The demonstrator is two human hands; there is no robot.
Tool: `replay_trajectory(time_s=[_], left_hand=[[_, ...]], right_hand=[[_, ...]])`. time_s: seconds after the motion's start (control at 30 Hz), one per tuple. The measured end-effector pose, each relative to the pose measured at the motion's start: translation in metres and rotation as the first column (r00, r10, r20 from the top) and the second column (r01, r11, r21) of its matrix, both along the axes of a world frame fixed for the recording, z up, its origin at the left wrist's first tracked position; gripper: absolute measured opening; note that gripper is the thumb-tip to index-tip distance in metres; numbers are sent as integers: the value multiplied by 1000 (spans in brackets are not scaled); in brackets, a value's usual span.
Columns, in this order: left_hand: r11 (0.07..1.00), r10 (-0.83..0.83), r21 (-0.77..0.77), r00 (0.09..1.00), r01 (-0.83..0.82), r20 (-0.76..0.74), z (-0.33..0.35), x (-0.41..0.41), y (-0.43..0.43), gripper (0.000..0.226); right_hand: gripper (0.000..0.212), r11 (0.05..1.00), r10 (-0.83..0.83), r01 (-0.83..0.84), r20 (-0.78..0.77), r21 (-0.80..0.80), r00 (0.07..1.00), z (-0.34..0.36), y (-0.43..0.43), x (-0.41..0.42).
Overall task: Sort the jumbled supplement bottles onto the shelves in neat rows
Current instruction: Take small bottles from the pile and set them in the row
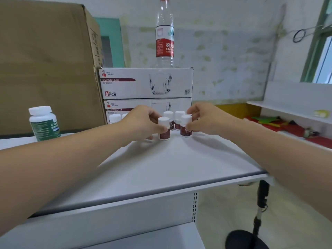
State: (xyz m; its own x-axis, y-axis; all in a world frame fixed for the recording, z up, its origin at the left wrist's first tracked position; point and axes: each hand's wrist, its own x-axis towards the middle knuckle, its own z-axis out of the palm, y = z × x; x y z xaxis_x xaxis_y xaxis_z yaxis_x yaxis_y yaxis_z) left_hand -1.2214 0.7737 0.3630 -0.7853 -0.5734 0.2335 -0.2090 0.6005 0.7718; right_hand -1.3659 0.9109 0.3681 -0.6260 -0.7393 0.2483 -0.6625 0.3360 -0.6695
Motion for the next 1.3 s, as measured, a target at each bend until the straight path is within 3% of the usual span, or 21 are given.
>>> replay_trajectory(time_s=[0.27, 0.5, 0.7, 0.93, 1.17, 1.3], left_hand=[[993, 38, -113, 999, -35, 24, -1, -9, -3, 14], [997, 9, -78, 1000, -9, 9, -8, -15, -5, 15], [950, 77, -305, 996, -58, 48, -9, -17, -5, 13], [900, 147, -425, 985, -94, 94, -13, -20, -9, 23], [862, 154, -500, 983, -84, 101, -15, -20, -5, 25], [813, 174, -581, 939, 33, 297, -5, -2, 1, 24]], right_hand=[[37, 996, -53, 48, -75, -70, 996, -11, -4, -7], [38, 993, -85, 79, -57, -92, 995, -14, -7, -9], [41, 992, -84, 81, -25, -95, 996, -14, -7, -5], [37, 993, -99, 95, -45, -67, 994, -17, -5, -5], [38, 991, -125, 130, -139, 21, 982, -16, -1, -2], [30, 969, -73, 133, -273, 208, 959, -7, 14, 10]])
